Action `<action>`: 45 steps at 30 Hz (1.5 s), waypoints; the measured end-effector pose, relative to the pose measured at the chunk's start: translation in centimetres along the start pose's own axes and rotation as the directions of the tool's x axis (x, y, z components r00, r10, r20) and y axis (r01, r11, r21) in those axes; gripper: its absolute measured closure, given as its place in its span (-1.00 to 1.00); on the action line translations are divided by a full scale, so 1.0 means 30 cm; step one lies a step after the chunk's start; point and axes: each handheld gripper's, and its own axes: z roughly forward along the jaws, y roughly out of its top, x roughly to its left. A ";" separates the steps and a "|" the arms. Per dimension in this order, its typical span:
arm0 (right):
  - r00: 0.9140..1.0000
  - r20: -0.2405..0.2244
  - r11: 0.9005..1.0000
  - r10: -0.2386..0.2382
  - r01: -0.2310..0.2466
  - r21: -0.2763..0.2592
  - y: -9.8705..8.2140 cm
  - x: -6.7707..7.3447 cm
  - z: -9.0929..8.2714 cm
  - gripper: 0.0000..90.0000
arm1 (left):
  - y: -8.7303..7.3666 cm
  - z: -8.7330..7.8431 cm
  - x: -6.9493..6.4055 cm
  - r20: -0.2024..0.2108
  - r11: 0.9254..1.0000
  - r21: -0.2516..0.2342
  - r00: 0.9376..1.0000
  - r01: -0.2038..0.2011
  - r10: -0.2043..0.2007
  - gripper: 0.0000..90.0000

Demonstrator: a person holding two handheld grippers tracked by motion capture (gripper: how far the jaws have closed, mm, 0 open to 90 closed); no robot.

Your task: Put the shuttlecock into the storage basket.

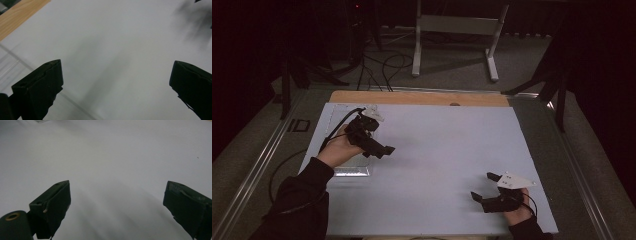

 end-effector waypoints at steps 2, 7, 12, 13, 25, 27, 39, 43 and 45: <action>1.000 0.000 1.000 0.002 -0.002 0.002 0.000 0.001 0.000 -0.82 | 0.009 0.013 -0.013 0.019 1.000 -0.005 1.000 -0.012 0.013 -1.00; 1.000 0.001 1.000 0.001 -0.001 0.000 -0.001 0.000 -0.001 -0.82 | 0.028 0.042 -0.045 0.055 0.999 -0.038 0.998 -0.032 0.034 -1.00; 1.000 0.000 1.000 0.000 0.000 -0.001 0.000 -0.001 -0.001 -0.82 | 0.042 0.075 -0.086 0.080 0.994 -0.056 0.992 -0.091 0.095 -1.00; 1.000 0.000 1.000 -0.001 0.001 -0.002 0.000 -0.001 -0.002 -0.83 | 0.043 0.080 -0.091 0.092 0.994 -0.057 0.991 -0.095 0.100 -1.00; 1.000 -0.001 1.000 -0.002 0.002 -0.001 0.000 -0.001 -0.003 -0.82 | 0.031 0.159 -0.149 0.154 0.985 -0.069 0.974 -0.157 0.166 -1.00; 1.000 -0.001 1.000 -0.002 0.002 -0.001 0.000 -0.001 -0.003 -0.83 | 0.025 0.170 -0.158 0.162 0.984 -0.076 0.971 -0.163 0.174 -1.00; 1.000 0.000 1.000 -0.005 0.005 -0.004 0.001 -0.001 -0.004 -0.82 | -0.039 0.225 -0.191 0.204 0.981 -0.074 0.960 -0.179 0.191 -1.00; 1.000 0.000 1.000 -0.006 0.006 -0.005 0.000 -0.002 -0.004 -0.82 | -0.067 0.237 -0.202 0.216 0.980 -0.072 0.957 -0.184 0.195 -1.00; 1.000 -0.001 1.000 -0.003 0.003 -0.002 0.000 -0.001 -0.004 -0.82 | -0.079 0.240 -0.208 0.213 0.978 -0.066 0.954 -0.200 0.209 -1.00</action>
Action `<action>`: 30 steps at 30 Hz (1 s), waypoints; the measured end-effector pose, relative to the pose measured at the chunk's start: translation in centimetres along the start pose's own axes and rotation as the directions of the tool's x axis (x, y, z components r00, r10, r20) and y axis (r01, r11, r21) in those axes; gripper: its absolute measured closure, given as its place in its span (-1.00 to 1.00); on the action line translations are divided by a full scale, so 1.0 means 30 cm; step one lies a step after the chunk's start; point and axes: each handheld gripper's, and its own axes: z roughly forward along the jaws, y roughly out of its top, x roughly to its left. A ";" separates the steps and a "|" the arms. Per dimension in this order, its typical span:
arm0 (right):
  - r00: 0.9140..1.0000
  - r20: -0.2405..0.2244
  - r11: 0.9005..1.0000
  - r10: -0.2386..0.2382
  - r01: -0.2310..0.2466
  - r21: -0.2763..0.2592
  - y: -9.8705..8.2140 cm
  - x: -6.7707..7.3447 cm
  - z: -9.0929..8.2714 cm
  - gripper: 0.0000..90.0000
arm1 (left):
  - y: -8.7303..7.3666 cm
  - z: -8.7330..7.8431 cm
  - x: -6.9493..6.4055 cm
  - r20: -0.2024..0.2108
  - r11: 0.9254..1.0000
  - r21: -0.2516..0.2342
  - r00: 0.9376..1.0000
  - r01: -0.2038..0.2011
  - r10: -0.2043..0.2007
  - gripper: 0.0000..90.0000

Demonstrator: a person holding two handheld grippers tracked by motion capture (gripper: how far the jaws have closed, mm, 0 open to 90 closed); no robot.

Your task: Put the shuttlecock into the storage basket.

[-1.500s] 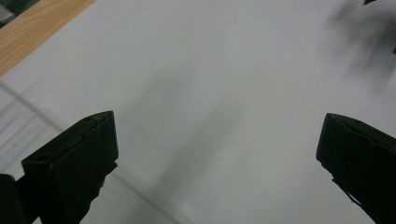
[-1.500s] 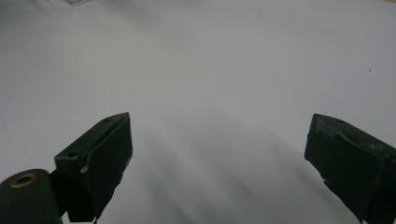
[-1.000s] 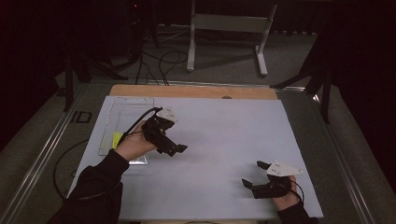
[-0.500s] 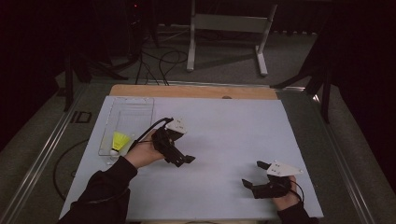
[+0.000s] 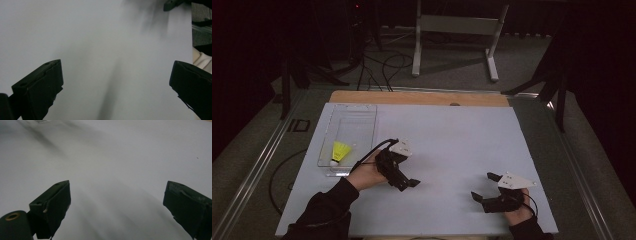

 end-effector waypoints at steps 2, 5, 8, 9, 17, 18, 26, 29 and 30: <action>1.000 -0.001 1.000 0.005 -0.005 0.003 0.001 0.003 0.000 -0.82 | -0.013 0.003 -0.011 0.001 1.000 -0.009 1.000 0.004 -0.004 -1.00; 1.000 0.000 1.000 0.007 -0.007 0.002 0.001 0.003 -0.001 -0.82 | -0.034 0.004 -0.022 0.004 1.000 -0.007 1.000 -0.001 0.001 -1.00; 1.000 -0.002 1.000 0.006 -0.006 0.002 0.001 0.003 0.000 -0.82 | -0.053 0.004 -0.034 0.012 1.000 -0.007 1.000 -0.007 0.007 -1.00; 1.000 -0.002 1.000 0.005 -0.005 0.003 0.001 0.003 0.001 -0.82 | -0.060 0.006 -0.037 0.013 1.000 -0.006 1.000 -0.009 0.009 -1.00; 1.000 -0.003 1.000 0.003 -0.003 0.005 0.001 0.003 0.000 -0.83 | -0.114 0.011 -0.065 0.037 1.000 -0.007 0.999 -0.012 0.012 -1.00; 1.000 -0.002 1.000 0.003 -0.003 0.006 0.001 0.004 0.000 -0.82 | -0.121 0.011 -0.071 0.036 1.000 -0.006 0.999 -0.010 0.011 -1.00; 1.000 -0.002 1.000 0.003 -0.003 0.007 0.002 0.004 0.000 -0.82 | -0.185 0.001 -0.098 0.058 1.000 -0.027 0.998 0.002 -0.001 -1.00; 1.000 -0.002 1.000 0.002 -0.002 0.007 0.002 0.006 0.000 -0.82 | -0.213 -0.005 -0.101 0.057 0.999 -0.044 0.998 0.017 -0.014 -1.00; 1.000 -0.001 1.000 0.004 -0.004 0.007 0.003 0.006 -0.001 -0.83 | -0.222 -0.006 -0.102 0.056 0.998 -0.049 0.998 0.024 -0.022 -1.00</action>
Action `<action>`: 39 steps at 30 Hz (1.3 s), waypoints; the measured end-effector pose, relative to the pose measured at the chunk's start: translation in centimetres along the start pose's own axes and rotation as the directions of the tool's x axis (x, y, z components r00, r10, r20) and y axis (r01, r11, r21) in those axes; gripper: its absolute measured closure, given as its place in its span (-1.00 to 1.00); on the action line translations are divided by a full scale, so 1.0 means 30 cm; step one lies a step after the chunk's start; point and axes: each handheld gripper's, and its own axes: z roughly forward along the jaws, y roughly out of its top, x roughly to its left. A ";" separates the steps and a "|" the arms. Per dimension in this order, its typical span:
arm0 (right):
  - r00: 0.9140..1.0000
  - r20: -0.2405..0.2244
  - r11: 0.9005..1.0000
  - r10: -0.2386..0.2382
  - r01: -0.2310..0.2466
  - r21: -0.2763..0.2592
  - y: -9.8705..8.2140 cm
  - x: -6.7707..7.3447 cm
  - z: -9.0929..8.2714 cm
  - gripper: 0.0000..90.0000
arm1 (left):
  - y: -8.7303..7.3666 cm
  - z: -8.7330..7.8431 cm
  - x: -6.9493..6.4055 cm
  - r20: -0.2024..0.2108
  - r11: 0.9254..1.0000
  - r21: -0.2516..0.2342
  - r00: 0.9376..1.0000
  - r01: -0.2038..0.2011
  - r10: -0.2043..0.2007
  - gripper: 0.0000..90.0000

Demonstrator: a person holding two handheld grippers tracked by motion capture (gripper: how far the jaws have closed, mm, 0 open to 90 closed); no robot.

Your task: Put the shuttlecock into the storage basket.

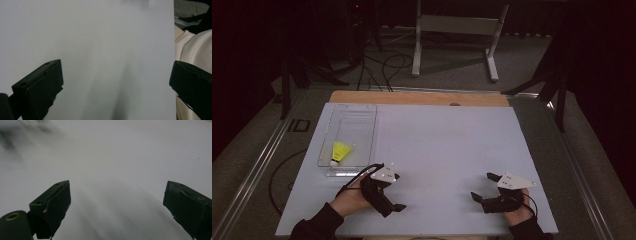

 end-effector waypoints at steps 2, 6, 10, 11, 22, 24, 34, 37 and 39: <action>1.000 -0.001 1.000 0.000 0.000 0.000 0.000 -0.001 0.000 -0.83 | -0.019 -0.003 -0.004 0.006 1.000 -0.011 1.000 0.005 -0.005 -1.00; 1.000 -0.002 1.000 -0.002 0.002 0.000 -0.001 -0.001 0.002 -0.83 | -0.050 -0.010 -0.013 -0.005 0.999 -0.053 1.000 0.012 -0.012 -1.00; 1.000 -0.005 1.000 -0.004 0.004 0.001 -0.001 -0.001 0.003 -0.82 | -0.076 -0.016 -0.013 -0.008 0.998 -0.057 1.000 0.026 -0.026 -1.00; 1.000 -0.004 1.000 -0.004 0.004 0.001 -0.001 0.000 0.003 -0.83 | -0.083 -0.017 -0.015 -0.013 0.998 -0.055 0.999 0.030 -0.031 -1.00; 1.000 -0.006 1.000 -0.003 0.003 0.005 -0.001 0.000 0.001 -0.82 | -0.170 -0.060 -0.013 -0.044 0.993 -0.068 0.994 0.099 -0.103 -1.00; 1.000 -0.005 1.000 -0.003 0.003 0.005 -0.001 0.000 0.001 -0.82 | -0.184 -0.071 -0.013 -0.055 0.991 -0.066 0.992 0.114 -0.118 -1.00; 1.000 -0.006 1.000 -0.008 0.008 0.001 -0.002 -0.001 0.003 -0.83 | -0.235 -0.122 -0.014 -0.102 0.980 -0.110 0.979 0.164 -0.175 -1.00; 1.000 -0.007 1.000 -0.006 0.006 0.001 -0.002 -0.001 0.003 -0.82 | -0.247 -0.132 -0.016 -0.108 0.976 -0.127 0.976 0.176 -0.190 -1.00; 1.000 -0.007 1.000 -0.008 0.008 0.003 -0.001 -0.001 0.001 -0.82 | -0.256 -0.136 -0.018 -0.119 0.975 -0.129 0.973 0.183 -0.198 -1.00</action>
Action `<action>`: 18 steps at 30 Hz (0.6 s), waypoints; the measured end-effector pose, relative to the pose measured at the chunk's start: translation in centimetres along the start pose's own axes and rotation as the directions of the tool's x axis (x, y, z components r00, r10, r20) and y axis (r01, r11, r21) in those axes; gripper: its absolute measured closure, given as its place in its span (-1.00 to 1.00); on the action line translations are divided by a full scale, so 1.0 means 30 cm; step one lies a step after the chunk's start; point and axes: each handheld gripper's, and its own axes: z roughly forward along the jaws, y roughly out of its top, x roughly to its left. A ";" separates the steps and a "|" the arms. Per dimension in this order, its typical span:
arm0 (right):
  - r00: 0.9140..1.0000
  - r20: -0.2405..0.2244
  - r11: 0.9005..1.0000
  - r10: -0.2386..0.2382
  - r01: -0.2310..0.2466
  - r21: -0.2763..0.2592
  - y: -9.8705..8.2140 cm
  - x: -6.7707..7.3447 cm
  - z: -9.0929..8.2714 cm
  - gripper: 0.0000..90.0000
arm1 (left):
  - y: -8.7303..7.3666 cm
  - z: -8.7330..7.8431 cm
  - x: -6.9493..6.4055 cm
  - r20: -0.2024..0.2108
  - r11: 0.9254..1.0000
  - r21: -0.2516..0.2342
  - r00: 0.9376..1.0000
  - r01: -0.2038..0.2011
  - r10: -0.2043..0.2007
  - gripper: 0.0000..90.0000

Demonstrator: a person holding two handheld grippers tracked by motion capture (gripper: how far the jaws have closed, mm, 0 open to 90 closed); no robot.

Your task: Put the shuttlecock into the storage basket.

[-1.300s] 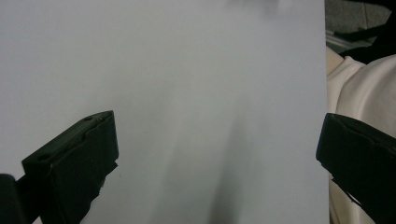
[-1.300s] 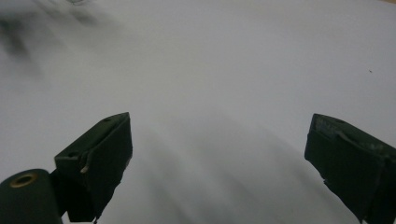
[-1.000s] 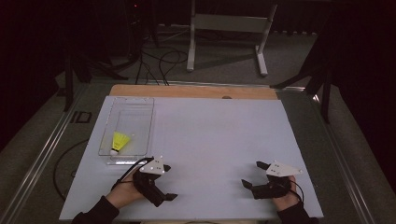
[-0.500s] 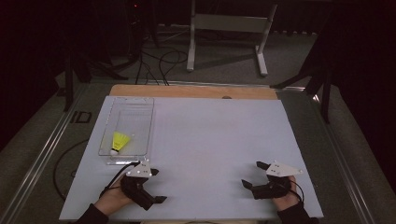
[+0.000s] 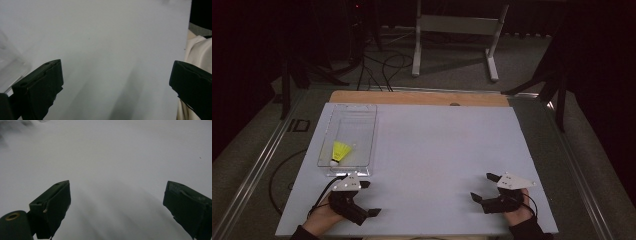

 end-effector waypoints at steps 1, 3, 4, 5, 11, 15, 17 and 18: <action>1.000 0.000 1.000 0.000 0.000 -0.001 0.000 0.000 0.000 -0.82 | -0.003 -0.001 0.000 -0.002 1.000 -0.002 1.000 0.004 -0.004 -1.00; 1.000 0.001 1.000 0.001 -0.001 -0.001 0.000 0.000 0.000 -0.82 | -0.011 -0.003 -0.001 -0.028 1.000 0.010 1.000 0.008 -0.008 -1.00; 1.000 0.001 1.000 0.001 -0.001 -0.001 0.000 0.000 0.000 -0.82 | -0.015 -0.003 -0.001 -0.047 1.000 0.023 0.999 0.013 -0.012 -1.00; 1.000 0.001 1.000 0.000 0.000 0.000 0.000 0.000 0.000 -0.82 | -0.019 -0.004 -0.001 -0.057 1.000 0.021 0.998 0.016 -0.015 -1.00; 1.000 -0.001 1.000 -0.001 0.001 -0.001 -0.001 0.000 0.000 -0.82 | -0.039 -0.011 0.005 -0.065 0.999 -0.010 0.997 0.031 -0.032 -1.00; 1.000 -0.003 1.000 0.002 -0.002 -0.001 -0.002 0.000 0.001 -0.82 | -0.040 -0.011 0.009 -0.067 0.999 -0.017 0.997 0.036 -0.037 -1.00; 1.000 -0.004 1.000 0.002 -0.002 -0.001 -0.003 0.000 0.003 -0.83 | -0.040 -0.013 0.010 -0.067 0.999 -0.029 0.997 0.032 -0.034 -1.00; 1.000 -0.005 1.000 -0.001 0.001 0.001 -0.003 -0.001 0.003 -0.82 | -0.040 -0.014 0.009 -0.063 0.999 -0.041 0.997 0.033 -0.036 -1.00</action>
